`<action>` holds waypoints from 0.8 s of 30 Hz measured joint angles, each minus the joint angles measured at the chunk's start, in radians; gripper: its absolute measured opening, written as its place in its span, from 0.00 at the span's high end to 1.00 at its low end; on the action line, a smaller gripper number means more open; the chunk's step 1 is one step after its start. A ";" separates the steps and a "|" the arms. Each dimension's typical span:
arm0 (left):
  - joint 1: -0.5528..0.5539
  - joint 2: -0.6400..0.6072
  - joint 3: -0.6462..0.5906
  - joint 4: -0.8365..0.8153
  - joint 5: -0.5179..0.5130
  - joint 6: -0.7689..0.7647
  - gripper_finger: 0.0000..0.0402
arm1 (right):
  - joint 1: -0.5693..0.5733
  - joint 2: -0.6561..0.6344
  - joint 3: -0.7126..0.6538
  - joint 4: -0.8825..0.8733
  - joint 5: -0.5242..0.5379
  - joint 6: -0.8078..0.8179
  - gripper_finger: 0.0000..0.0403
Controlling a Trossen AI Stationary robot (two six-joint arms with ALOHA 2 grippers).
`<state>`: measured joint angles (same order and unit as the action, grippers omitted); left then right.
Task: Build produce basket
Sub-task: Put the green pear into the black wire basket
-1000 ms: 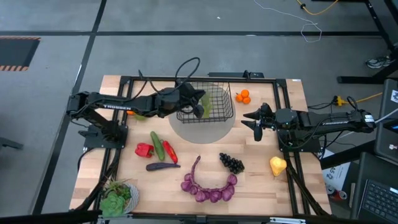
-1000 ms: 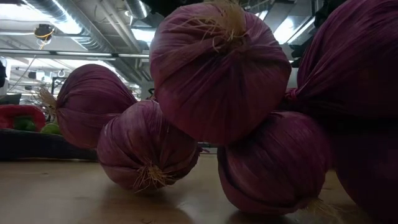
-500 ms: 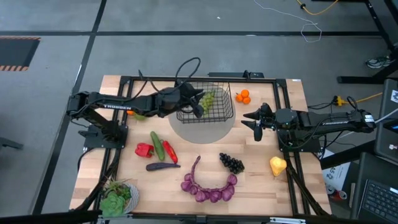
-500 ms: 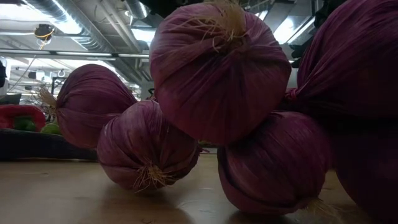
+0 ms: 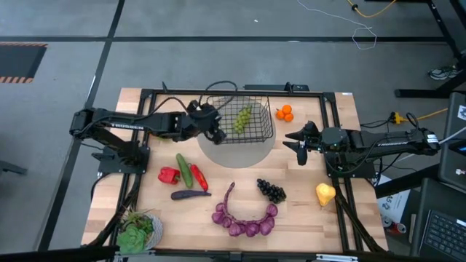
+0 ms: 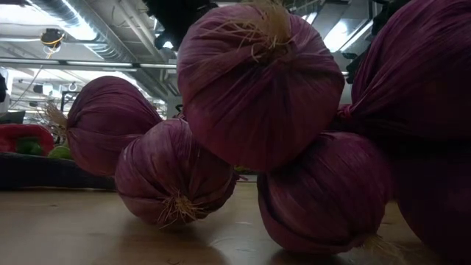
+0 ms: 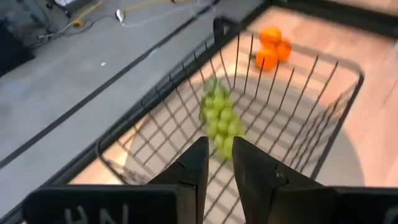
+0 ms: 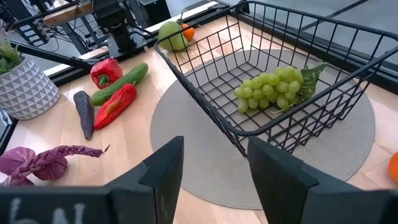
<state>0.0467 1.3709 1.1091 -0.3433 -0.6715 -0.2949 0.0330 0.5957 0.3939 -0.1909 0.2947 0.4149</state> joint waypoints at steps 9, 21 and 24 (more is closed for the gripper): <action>-0.053 0.000 0.000 -0.204 -0.118 -0.180 0.83 | 0.000 0.000 0.000 -0.001 0.000 -0.001 0.55; -0.027 -0.026 0.000 -0.796 -0.152 -0.858 0.83 | 0.000 0.011 0.000 -0.001 0.002 -0.001 0.55; -0.018 -0.026 0.000 -0.897 -0.126 -0.980 0.83 | 0.000 0.025 0.000 -0.002 0.002 0.000 0.55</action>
<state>0.0290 1.3453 1.1091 -1.2406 -0.7971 -1.2751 0.0330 0.6206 0.3939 -0.1933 0.2967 0.4145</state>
